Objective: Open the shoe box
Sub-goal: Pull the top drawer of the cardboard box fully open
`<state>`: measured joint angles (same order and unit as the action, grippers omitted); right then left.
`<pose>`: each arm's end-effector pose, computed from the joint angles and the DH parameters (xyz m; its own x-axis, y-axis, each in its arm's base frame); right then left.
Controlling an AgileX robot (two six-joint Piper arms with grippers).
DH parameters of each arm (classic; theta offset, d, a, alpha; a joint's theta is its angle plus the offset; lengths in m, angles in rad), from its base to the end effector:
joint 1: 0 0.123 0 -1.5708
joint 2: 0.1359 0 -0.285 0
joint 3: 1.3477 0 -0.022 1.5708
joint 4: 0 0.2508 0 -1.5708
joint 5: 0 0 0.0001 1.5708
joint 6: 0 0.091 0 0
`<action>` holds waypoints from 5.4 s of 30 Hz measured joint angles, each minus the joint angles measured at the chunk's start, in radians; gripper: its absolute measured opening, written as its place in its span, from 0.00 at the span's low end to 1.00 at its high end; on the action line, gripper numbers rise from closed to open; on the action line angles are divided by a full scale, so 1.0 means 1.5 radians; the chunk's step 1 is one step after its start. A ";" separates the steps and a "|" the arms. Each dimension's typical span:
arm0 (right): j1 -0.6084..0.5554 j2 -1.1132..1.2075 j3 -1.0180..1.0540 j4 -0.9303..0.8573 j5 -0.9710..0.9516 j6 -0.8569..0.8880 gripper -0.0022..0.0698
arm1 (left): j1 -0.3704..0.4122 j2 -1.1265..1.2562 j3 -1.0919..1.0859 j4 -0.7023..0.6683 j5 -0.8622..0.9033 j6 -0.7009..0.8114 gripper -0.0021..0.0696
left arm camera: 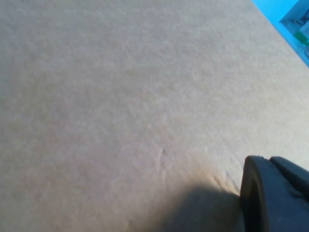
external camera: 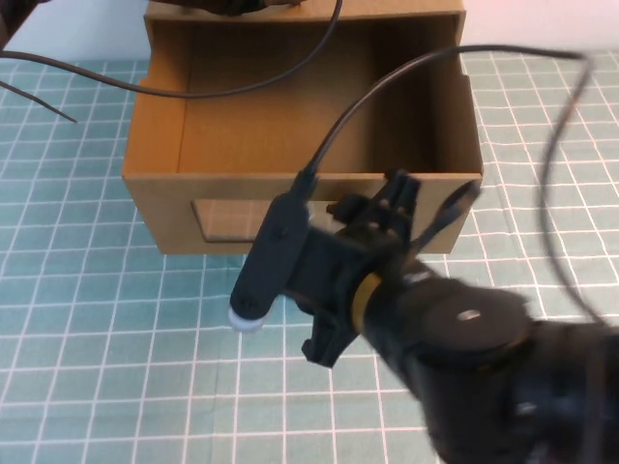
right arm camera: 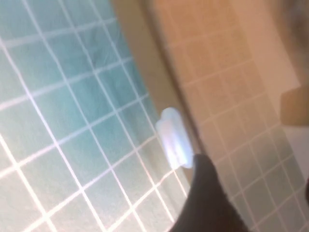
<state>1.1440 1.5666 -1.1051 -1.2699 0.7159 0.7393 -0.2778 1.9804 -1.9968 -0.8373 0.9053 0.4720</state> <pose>0.1912 0.2825 0.2927 -0.0063 -0.8178 -0.5754 -0.5550 0.4816 -0.6783 0.4237 -0.1762 0.3726 -0.6285 0.0709 -0.7746 0.6099 0.6630 -0.4342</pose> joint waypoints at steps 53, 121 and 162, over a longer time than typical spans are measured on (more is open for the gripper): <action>0.001 -0.535 0.076 0.447 0.214 -0.366 0.01 | 0.005 -0.992 0.790 0.141 -0.160 0.005 0.02; 0.001 -0.535 0.076 0.501 0.216 -0.366 0.01 | 0.120 -1.327 1.348 0.489 -0.352 -0.235 0.02; -0.634 -1.042 0.680 0.821 -0.258 -0.396 0.01 | 0.120 -1.328 1.348 0.489 -0.352 -0.235 0.02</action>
<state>0.1929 0.0030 -0.0848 -0.0381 0.3282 0.1460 -0.0970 -0.0111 0.0258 -0.1042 0.3779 0.1193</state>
